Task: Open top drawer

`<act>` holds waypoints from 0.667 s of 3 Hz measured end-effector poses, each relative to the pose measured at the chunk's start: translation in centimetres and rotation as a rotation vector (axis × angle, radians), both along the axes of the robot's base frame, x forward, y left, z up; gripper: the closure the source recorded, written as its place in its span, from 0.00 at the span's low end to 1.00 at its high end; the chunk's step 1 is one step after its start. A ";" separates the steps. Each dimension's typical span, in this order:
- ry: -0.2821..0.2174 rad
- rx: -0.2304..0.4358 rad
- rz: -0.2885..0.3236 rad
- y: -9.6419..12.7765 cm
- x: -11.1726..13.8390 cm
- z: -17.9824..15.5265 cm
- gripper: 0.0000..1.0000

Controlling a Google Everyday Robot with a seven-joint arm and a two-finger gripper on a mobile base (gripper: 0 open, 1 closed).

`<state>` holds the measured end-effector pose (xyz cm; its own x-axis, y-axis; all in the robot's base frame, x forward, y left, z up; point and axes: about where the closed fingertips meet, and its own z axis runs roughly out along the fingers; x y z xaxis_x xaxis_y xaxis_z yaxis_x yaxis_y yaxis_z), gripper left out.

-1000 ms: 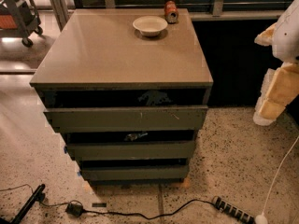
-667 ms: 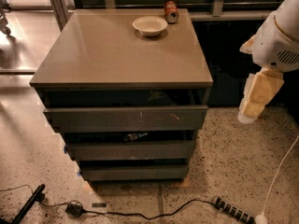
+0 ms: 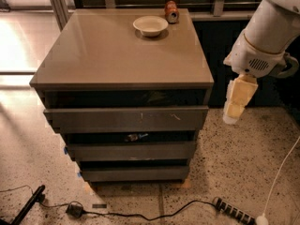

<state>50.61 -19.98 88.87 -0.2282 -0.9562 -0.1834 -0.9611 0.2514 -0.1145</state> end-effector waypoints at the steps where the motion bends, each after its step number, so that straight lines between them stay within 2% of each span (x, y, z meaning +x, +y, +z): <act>1: 0.002 0.000 0.001 0.0 0.1 -0.1 0.00; 2: 0.038 0.045 0.027 0.6 0.5 -2.4 0.00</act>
Offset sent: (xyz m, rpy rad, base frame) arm 0.0054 0.0070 -0.0357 0.0603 0.0689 0.0365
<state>51.10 -19.41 86.45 -0.2098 -0.9530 -0.2184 -0.9711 0.2291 -0.0667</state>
